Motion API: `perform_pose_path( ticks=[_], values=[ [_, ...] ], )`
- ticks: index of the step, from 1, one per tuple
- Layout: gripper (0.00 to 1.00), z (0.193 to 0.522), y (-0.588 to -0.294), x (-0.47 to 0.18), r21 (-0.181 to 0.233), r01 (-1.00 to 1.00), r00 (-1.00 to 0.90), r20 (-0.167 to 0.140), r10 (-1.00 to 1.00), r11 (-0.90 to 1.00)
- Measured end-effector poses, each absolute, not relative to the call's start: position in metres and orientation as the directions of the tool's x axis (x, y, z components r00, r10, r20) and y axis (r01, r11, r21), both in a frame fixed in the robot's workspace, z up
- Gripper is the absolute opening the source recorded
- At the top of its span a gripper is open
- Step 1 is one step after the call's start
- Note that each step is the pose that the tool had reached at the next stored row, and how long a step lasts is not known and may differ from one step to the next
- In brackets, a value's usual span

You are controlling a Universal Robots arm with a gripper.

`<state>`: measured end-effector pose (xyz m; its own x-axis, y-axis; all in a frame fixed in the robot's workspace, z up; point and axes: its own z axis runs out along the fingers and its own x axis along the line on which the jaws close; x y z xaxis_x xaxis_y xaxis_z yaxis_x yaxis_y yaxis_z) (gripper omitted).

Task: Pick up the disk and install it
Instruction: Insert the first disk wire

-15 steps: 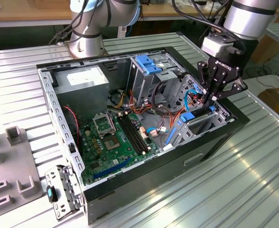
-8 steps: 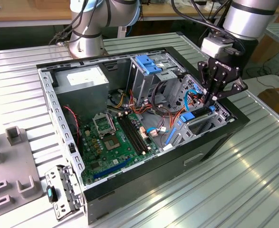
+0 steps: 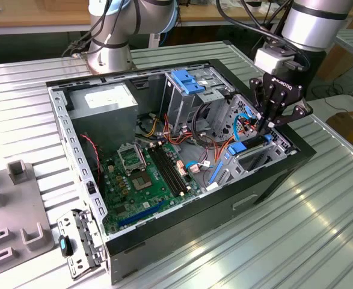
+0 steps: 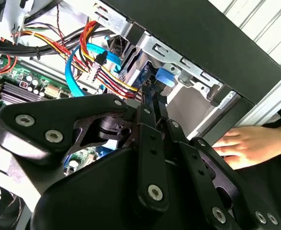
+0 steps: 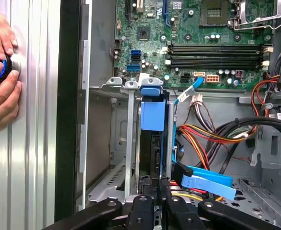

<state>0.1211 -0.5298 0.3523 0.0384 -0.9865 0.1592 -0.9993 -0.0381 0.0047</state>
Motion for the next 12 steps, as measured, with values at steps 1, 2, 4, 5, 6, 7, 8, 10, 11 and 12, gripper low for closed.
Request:
perform_pose_path(
  ticks=[1, 2, 4, 5, 6, 7, 8, 10, 11, 12],
  values=[
    [0.16, 0.3523, -0.5304, 0.1210, 0.004, -0.999, 0.038, 0.148, -0.988, -0.038],
    [0.16, 0.3523, -0.5309, 0.1210, 0.004, -0.999, 0.038, 0.143, -0.989, -0.038],
    [0.16, 0.3523, -0.5312, 0.1210, 0.004, -0.999, 0.038, 0.142, -0.989, -0.038],
    [0.16, 0.3523, -0.5335, 0.1210, 0.004, -0.999, 0.038, 0.142, -0.989, -0.038],
    [0.16, 0.3523, -0.5339, 0.1202, 0.004, -0.999, 0.038, 0.142, -0.989, -0.038],
    [0.16, 0.3522, -0.5339, 0.1194, 0.004, -0.999, 0.038, 0.142, -0.989, -0.038],
    [0.16, 0.3522, -0.5339, 0.1193, 0.006, -0.999, 0.036, 0.142, -0.989, -0.036],
    [0.16, 0.3514, -0.5339, 0.1193, 0.007, -1.000, 0.029, 0.142, -0.989, -0.028],
    [0.16, 0.3511, -0.5339, 0.1193, 0.007, -1.000, 0.016, 0.142, -0.990, -0.015],
    [0.16, 0.3509, -0.5339, 0.1193, 0.007, -1.000, 0.009, 0.142, -0.990, -0.008]
  ],
)
